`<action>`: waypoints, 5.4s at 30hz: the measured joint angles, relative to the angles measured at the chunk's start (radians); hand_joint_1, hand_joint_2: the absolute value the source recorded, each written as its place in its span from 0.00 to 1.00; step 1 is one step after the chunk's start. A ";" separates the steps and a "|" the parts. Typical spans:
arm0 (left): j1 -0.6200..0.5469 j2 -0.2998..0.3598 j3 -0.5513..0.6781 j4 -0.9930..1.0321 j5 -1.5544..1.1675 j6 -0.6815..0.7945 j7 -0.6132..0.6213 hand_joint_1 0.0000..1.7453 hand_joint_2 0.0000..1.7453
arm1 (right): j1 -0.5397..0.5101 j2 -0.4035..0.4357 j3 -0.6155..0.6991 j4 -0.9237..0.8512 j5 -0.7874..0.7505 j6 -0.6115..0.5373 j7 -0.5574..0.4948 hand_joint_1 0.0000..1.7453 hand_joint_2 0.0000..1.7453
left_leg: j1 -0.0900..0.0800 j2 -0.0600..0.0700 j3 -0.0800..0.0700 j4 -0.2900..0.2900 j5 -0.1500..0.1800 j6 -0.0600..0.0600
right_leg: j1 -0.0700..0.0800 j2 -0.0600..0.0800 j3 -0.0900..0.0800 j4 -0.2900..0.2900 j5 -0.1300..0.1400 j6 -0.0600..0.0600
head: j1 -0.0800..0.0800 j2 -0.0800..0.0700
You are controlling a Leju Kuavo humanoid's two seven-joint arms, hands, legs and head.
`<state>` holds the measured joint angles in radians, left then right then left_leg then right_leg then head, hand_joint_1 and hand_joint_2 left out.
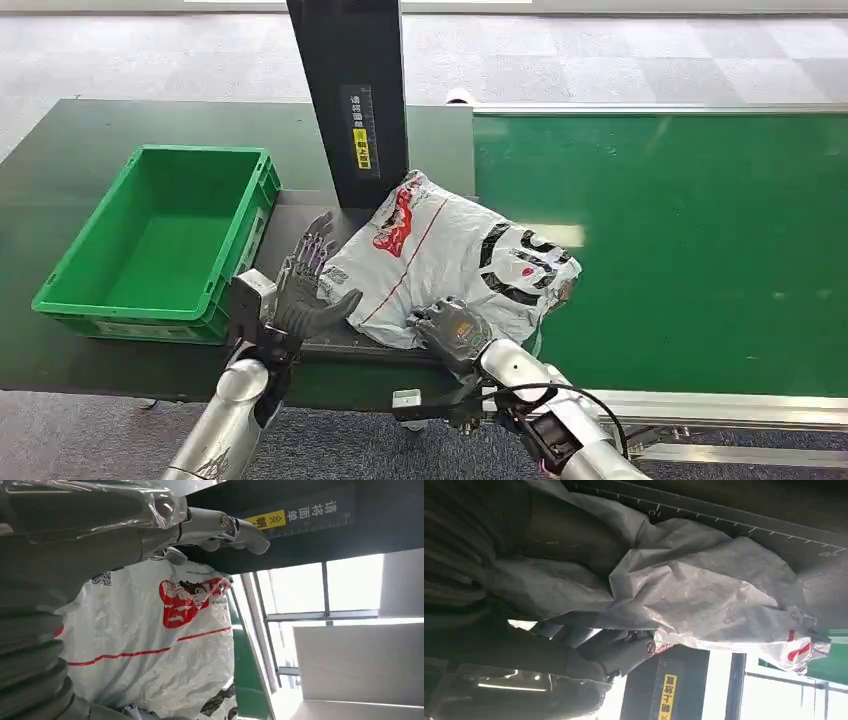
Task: Moved the parcel from conveyor to table for the left to box.
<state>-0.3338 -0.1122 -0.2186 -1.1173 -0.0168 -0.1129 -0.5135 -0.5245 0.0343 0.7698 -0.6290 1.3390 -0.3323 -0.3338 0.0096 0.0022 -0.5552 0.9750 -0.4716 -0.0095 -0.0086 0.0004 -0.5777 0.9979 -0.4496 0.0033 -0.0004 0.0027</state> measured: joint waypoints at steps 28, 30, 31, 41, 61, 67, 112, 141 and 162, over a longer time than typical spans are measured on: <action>-0.089 -0.035 -0.087 0.099 0.030 -0.040 -0.005 0.00 1.00 | -0.085 0.103 0.158 0.113 -0.211 0.007 -0.164 1.00 1.00 | 0.000 -0.001 -0.001 0.000 0.000 0.000 | 0.000 0.000 -0.001 0.000 0.000 0.000 | 0.000 0.000; -0.100 -0.039 -0.091 0.112 0.031 -0.045 -0.005 0.00 1.00 | -0.085 0.105 0.166 0.120 -0.223 0.008 -0.164 1.00 1.00 | 0.000 0.000 -0.001 0.000 0.000 0.000 | 0.000 0.000 -0.001 0.000 0.000 0.000 | 0.000 0.000; -0.104 -0.040 -0.093 0.117 0.031 -0.047 -0.004 0.00 1.00 | -0.084 0.106 0.169 0.122 -0.227 0.009 -0.164 1.00 1.00 | 0.000 0.000 -0.001 0.000 0.000 0.000 | 0.000 0.000 -0.001 0.000 0.000 0.000 | 0.000 0.000; -0.129 -0.054 -0.105 0.155 0.034 -0.050 -0.005 0.00 1.00 | -0.074 0.105 0.193 0.141 -0.238 0.010 -0.088 0.89 1.00 | 0.000 0.000 -0.001 0.000 0.000 0.000 | 0.000 0.000 -0.001 0.000 0.000 0.000 | 0.000 0.000; -0.118 -0.051 -0.102 0.159 0.037 -0.042 0.000 0.00 1.00 | -0.020 0.068 0.101 0.081 -0.329 -0.240 -0.082 0.00 0.00 | 0.000 0.000 -0.002 0.000 0.000 0.000 | 0.000 0.000 -0.001 0.000 0.000 0.000 | 0.000 0.000; -0.117 -0.050 -0.102 0.159 0.037 -0.042 0.000 0.00 1.00 | -0.012 0.064 0.088 0.068 -0.330 -0.241 -0.082 0.00 0.00 | 0.000 0.000 -0.002 0.000 0.000 0.000 | 0.000 0.000 -0.001 0.000 0.000 0.000 | 0.000 0.000; 0.068 0.007 0.021 -0.051 -0.082 0.136 -0.013 0.00 1.00 | 0.377 -0.122 -0.602 -0.710 -1.355 0.517 -0.174 0.00 1.00 | 0.000 -0.001 -0.002 0.000 0.000 0.000 | 0.000 0.000 -0.002 0.000 0.000 0.000 | 0.000 0.000; 0.034 0.021 -0.038 0.100 -0.778 0.337 0.284 0.00 1.00 | 0.375 -0.073 -0.725 -0.649 -1.340 0.548 -0.115 0.00 1.00 | 0.000 -0.001 -0.002 0.000 0.000 0.000 | 0.000 0.000 -0.002 0.000 0.000 0.000 | 0.000 0.000; -0.043 0.008 -0.051 0.245 -0.821 0.283 0.253 0.99 1.00 | 0.324 -0.064 -0.742 -0.439 -1.276 0.550 0.047 0.00 1.00 | 0.000 -0.002 -0.001 0.000 0.000 0.000 | 0.000 -0.001 0.000 0.000 0.000 0.000 | 0.000 0.000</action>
<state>-0.3771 -0.1041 -0.2697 -0.8728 -0.8374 0.1705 -0.2601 -0.2008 -0.0294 0.0275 -1.0678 0.0633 0.2174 -0.2865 0.0096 0.0007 -0.5565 0.9749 -0.4717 -0.0093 -0.0086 -0.0010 -0.5774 0.9977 -0.4499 0.0034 -0.0004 0.0023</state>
